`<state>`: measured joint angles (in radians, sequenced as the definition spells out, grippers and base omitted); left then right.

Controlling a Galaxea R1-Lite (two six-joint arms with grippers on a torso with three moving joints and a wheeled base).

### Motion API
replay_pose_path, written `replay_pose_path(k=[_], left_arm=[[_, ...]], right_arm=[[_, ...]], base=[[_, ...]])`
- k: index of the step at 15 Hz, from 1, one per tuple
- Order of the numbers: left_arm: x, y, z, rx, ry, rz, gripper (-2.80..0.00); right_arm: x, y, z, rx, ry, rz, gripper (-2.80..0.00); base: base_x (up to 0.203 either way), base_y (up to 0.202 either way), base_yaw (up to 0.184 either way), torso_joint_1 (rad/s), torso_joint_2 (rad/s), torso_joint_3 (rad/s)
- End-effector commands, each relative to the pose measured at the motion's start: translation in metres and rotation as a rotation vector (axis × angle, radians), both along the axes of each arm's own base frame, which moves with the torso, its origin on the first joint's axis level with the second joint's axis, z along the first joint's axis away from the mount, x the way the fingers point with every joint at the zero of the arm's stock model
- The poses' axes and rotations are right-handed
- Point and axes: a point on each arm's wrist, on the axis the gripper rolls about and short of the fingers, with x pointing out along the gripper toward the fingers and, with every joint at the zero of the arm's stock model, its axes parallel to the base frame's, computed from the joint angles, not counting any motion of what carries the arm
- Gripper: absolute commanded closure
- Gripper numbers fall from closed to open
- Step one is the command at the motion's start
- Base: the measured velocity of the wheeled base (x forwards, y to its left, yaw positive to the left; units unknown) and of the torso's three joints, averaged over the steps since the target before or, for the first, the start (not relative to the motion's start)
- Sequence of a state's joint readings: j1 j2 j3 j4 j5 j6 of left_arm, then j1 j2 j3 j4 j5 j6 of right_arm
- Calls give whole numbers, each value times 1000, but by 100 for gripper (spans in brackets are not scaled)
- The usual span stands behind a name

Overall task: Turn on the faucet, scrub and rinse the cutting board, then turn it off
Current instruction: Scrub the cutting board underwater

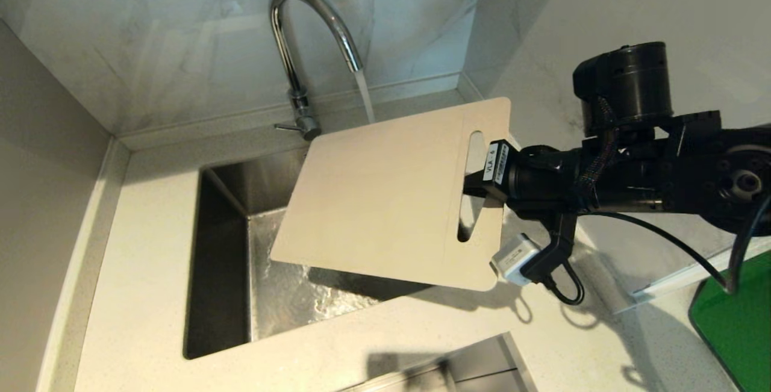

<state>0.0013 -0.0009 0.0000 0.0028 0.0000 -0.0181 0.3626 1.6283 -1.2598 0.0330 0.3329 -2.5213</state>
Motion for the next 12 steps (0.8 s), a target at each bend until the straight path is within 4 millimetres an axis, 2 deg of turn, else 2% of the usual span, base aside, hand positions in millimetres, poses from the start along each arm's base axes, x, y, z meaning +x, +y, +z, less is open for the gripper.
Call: replay_pose_path(k=[1,5,8,12], left_arm=[[0,0,-1,0,3,0,0],[0,0,-1,0,3,0,0],[0,0,-1,0,3,0,0],[0,0,-1,0,3,0,0]], right_arm=[[12,5,-4,-12,1,11,0],[17,10,-14,-29,27,23,0],[14,25,-20,-47,36,66,0],[15,27,-26,-55,55,72,0]], base=[[0,0,0,0,0,0],[0,0,0,0,0,0],[0,0,0,0,0,0],[0,0,0,0,0,0]])
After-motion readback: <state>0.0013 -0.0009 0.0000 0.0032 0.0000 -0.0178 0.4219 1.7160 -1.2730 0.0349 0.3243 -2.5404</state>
